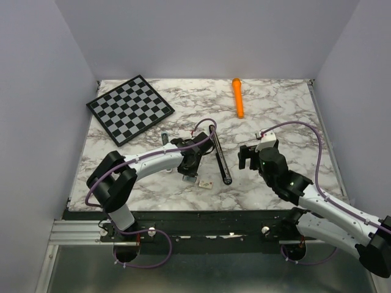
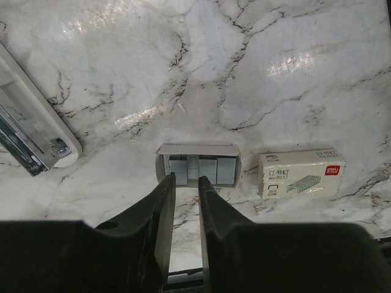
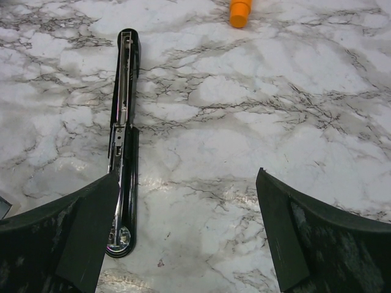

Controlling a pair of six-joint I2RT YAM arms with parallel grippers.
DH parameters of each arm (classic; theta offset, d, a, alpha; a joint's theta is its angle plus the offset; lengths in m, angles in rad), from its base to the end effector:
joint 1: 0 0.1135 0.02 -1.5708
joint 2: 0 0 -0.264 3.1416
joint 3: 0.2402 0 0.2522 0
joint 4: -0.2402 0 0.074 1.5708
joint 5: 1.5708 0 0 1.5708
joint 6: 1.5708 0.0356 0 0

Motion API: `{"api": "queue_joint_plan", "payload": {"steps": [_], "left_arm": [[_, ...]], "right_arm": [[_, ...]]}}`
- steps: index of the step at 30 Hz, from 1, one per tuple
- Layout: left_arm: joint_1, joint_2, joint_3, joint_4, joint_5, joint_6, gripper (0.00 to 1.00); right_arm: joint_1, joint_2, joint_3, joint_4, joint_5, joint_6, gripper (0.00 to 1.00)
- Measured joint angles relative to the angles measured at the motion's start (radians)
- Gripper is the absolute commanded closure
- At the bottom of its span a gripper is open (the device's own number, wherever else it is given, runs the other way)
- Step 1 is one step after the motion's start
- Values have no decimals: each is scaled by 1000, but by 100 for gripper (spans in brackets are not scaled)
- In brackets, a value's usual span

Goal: Load the staples into the stapler

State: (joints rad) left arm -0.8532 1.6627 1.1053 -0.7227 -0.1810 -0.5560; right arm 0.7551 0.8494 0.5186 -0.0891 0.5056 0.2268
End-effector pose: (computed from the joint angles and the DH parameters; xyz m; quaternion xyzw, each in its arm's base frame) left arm 0.2120 -0.2332 0.1933 0.1330 0.9765 -0.0253 0.1678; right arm 0.1522 0.1196 0.2461 -0.0807 0.8196 0.0634 0.5636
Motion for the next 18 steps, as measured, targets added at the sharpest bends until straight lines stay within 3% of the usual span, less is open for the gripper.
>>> {"api": "queue_joint_plan", "payload": {"steps": [18], "left_arm": [[14,30,13,-5,11,44,71]], "right_arm": [[0,26,0,12,-1,-17,0]]}}
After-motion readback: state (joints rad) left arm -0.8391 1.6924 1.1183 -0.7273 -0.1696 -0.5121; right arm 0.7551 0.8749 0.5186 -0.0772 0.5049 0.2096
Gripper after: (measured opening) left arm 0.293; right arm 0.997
